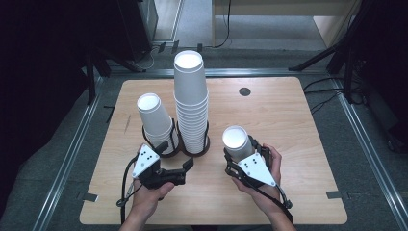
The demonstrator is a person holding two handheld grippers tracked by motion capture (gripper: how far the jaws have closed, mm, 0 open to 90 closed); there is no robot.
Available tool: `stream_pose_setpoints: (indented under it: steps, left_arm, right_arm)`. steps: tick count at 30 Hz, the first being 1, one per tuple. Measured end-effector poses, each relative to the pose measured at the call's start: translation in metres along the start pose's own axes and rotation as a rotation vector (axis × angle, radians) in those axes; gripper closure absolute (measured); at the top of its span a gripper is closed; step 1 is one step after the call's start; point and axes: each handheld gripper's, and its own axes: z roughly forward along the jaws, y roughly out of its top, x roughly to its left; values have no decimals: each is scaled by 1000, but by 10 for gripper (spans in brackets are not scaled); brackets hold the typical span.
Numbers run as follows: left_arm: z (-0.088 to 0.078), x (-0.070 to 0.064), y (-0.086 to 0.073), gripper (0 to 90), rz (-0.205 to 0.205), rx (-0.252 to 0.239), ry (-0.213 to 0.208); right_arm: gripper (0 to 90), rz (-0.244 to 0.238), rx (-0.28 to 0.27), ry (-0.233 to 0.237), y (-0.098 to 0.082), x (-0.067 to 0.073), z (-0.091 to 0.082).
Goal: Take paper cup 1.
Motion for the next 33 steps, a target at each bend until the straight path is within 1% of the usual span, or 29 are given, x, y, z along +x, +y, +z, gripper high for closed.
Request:
stream_pose_setpoints:
  steps: [1,2,3,4,6,7,8,9,10,11,12,13,14,15,16,17,20,21,23,24,26,28,29,30,32,33]
  left_arm:
    - [1,-2,-1,0,3,4,-9]
    - [1,-3,-1,0,6,6,-16]
    - [1,-6,-1,0,13,11,-29]
    - [1,-6,-1,0,13,11,-29]
    - [1,-8,-1,0,12,18,-39]
    - [2,-9,-1,0,16,22,-49]
    - [2,-9,-1,0,16,22,-49]
    - [3,-11,-1,0,16,24,-63]
    - [3,-11,-1,0,16,24,-63]
    - [3,-13,-1,0,19,28,-77]
    - [3,-13,-1,0,19,28,-77]
    - [3,-15,-1,0,23,35,-90]
    - [3,-15,-1,0,23,35,-90]
    - [4,-18,-1,0,30,42,-100]
    - [4,-18,-1,0,30,42,-100]
    - [4,-19,0,0,30,47,-110]
    - [6,-20,-1,0,34,62,-128]
    - [6,-20,-1,0,34,62,-128]
    - [7,-21,-1,0,33,75,-143]
    - [7,-21,-1,0,33,75,-143]
    - [8,-21,-1,0,31,81,-145]
    - [8,-22,-1,0,27,82,-151]
    - [8,-22,-1,0,24,87,-163]
    - [9,-23,-1,0,33,91,-169]
    - [9,-24,-1,0,34,93,-176]
    - [10,-26,-2,0,44,104,-193]
  right_arm:
    - [203,-46,8,-8,-5,6,1]
    - [203,-46,8,-8,-5,6,1]
    - [203,-92,8,-15,-7,11,0]
    - [203,-92,8,-15,-7,11,0]
    - [203,-154,-6,-18,-8,17,-1]
    - [203,-193,-16,-21,-9,22,-2]
    - [203,-193,-16,-21,-9,22,-2]
    - [203,-220,-22,-16,-9,26,-2]
    - [203,-220,-22,-16,-9,26,-2]
    - [203,-241,-21,-19,-10,30,-1]
    - [203,-254,-25,-18,-11,31,-1]
    - [203,-269,-25,-19,-12,33,-1]
    - [203,-269,-25,-19,-12,33,-1]
    - [202,-311,-28,-24,-14,38,-1]
    - [202,-311,-28,-24,-14,38,-1]
    - [202,-335,-26,-17,-16,42,0]
    - [202,-363,-28,-16,-18,47,0]
    - [202,-363,-28,-16,-18,47,0]
    - [202,-403,-34,-14,-19,51,0]
    - [202,-403,-34,-14,-19,51,0]
    - [201,-431,-41,-10,-20,55,-1]
    - [201,-438,-42,-8,-20,56,-1]
    - [201,-448,-43,-10,-20,58,-1]
    - [201,-455,-45,-6,-20,59,-1]
    - [201,-461,-46,-6,-20,59,-1]
    - [201,-474,-50,-6,-21,61,-1]
